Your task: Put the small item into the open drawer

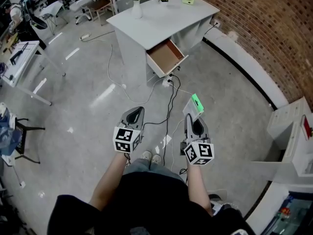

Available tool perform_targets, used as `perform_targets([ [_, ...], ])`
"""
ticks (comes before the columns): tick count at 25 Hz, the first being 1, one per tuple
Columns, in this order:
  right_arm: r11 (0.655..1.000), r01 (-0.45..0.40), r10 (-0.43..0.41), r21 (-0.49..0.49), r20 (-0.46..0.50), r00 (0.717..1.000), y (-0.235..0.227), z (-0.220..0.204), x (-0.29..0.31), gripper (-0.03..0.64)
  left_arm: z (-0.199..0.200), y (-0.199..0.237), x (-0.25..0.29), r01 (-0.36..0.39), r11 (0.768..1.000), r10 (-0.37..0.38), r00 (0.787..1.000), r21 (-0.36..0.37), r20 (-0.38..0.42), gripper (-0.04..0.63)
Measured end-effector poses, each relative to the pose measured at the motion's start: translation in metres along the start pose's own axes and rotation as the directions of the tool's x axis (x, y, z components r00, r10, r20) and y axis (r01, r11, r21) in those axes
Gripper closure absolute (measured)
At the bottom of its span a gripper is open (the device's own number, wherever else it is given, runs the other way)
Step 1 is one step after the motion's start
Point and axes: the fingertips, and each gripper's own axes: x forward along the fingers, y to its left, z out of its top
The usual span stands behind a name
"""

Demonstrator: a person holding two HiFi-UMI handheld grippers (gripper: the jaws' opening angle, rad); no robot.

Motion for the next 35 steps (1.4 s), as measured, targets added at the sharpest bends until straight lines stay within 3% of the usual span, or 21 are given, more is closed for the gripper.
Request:
perform_targets([
  [6, 0.999, -0.032, 0.032, 0.003, -0.013, 0.999, -0.004, -0.006, -0.001, 0.532, -0.009, 0.000, -0.007, -0.046, 0.999, 0.045, 0.999, -0.014, -0.006, 0.572],
  [15, 0.998, -0.064, 0.064, -0.007, 0.009, 0.998, -0.009, 0.003, 0.005, 0.532, -0.003, -0.008, -0.004, -0.056, 0.998, 0.056, 0.998, -0.010, 0.020, 0.573],
  [27, 0.995, -0.080, 0.082, -0.051, 0.045, 0.996, -0.028, 0.023, 0.054, 0.532, 0.020, 0.013, 0.054, -0.050, 0.999, 0.050, 0.996, -0.001, 0.071, 0.572],
  [35, 0.998, -0.062, 0.063, -0.033, 0.036, 0.997, -0.057, 0.024, 0.127, 0.532, 0.025, 0.050, 0.113, -0.049, 0.999, 0.050, 0.998, -0.007, 0.039, 0.573],
])
